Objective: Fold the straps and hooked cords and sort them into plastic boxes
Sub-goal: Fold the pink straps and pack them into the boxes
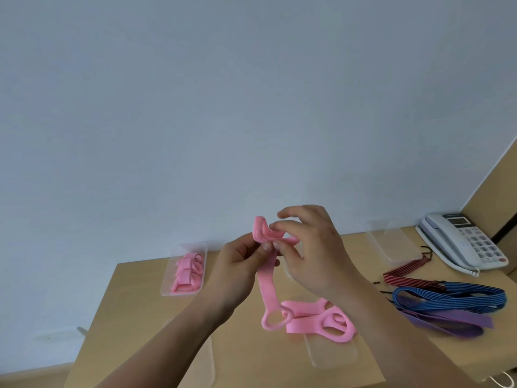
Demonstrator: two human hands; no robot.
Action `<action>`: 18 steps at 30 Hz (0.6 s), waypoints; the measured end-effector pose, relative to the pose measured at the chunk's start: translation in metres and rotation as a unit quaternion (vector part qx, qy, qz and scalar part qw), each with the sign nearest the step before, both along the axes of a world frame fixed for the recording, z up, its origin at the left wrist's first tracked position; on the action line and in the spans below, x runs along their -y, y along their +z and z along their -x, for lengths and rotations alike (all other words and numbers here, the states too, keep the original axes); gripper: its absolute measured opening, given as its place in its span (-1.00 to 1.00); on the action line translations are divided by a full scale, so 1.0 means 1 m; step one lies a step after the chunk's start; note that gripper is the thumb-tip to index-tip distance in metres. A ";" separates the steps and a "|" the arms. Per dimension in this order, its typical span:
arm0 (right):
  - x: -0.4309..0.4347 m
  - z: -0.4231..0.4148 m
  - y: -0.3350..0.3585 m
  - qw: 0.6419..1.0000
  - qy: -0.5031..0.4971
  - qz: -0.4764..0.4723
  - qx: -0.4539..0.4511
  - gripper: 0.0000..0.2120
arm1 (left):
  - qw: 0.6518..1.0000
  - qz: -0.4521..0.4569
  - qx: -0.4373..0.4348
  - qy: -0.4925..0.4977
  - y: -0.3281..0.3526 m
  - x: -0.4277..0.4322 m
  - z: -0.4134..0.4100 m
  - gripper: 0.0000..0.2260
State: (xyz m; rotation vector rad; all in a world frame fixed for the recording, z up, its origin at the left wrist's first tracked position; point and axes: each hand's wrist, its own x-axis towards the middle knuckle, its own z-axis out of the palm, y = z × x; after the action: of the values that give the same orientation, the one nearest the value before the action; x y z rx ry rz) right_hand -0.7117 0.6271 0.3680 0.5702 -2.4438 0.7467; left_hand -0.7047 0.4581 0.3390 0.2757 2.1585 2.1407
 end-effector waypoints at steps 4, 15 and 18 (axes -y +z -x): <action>0.013 -0.005 -0.004 1.000 0.023 0.002 0.014 -0.88 | 1.000 0.011 0.012 0.022 -0.005 0.010 -0.006 -0.78; 0.038 -0.008 -0.020 0.995 -0.031 0.020 -0.095 -0.88 | 0.997 -0.031 0.055 -0.040 0.000 0.030 -0.011 -0.74; 0.040 -0.010 -0.028 0.994 -0.021 0.018 -0.107 -0.88 | 0.993 -0.066 0.072 -0.059 0.001 0.034 -0.010 -0.68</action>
State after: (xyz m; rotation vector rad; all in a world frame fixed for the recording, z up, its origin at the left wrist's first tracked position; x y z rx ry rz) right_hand -0.7019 0.5871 0.3403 0.5538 -2.2336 0.6760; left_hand -0.6951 0.4243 0.3397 0.2429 1.8792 2.1694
